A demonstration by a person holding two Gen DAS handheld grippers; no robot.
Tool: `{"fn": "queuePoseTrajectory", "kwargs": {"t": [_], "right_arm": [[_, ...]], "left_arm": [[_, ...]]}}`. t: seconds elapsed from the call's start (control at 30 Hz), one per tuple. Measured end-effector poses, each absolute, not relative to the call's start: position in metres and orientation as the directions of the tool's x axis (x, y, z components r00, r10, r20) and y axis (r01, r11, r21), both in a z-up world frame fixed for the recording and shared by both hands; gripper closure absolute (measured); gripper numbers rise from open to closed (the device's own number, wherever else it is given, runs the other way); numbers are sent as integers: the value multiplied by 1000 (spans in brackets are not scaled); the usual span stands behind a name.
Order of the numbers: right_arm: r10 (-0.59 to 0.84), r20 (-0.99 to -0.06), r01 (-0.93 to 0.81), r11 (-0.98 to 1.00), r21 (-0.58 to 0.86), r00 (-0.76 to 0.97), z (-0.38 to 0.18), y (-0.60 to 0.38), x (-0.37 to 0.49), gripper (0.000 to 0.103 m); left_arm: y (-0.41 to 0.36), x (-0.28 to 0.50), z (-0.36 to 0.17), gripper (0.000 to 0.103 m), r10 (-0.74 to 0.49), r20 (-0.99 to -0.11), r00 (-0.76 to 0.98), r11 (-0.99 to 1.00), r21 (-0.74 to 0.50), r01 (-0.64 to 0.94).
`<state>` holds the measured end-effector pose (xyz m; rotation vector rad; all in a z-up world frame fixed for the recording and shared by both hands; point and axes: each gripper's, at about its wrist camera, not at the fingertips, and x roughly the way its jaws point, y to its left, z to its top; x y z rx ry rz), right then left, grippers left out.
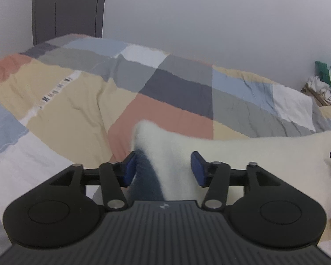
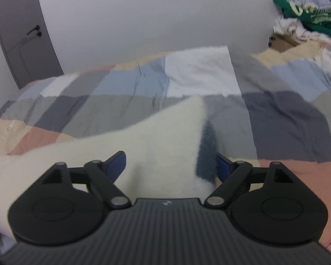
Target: Fold large clothes
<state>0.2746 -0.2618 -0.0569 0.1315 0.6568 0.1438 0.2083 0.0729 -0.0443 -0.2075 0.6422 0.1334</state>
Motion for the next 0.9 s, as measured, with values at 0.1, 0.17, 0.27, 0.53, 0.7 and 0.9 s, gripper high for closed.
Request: {"fn": "queuePoseTrajectory", "kwargs": {"t": [0.1, 0.17, 0.27, 0.53, 0.7, 0.9], "right_arm": [[172, -553, -91, 981, 171, 815, -45, -261, 263, 18], [177, -528, -86, 978, 192, 831, -39, -261, 255, 18], [184, -498, -81, 972, 222, 847, -33, -261, 246, 18], [256, -434, -174, 960, 221, 864, -25, -240, 225, 19], [315, -490, -237, 947, 216, 813, -41, -217, 226, 19], [363, -556, -255, 930, 265, 748, -57, -200, 234, 19]], "left_arm": [[64, 184, -29, 32, 47, -567, 823, 965, -187, -184], [55, 166, -19, 29, 29, -538, 842, 963, -210, -167], [36, 144, -10, 26, -63, -534, 843, 968, -238, -78], [-9, 134, -33, 20, -290, -621, 728, 924, -380, 43], [2, 148, -65, 17, -430, -636, 641, 801, -597, -55], [46, 165, -107, 16, -466, -610, 641, 610, -746, -266]]}}
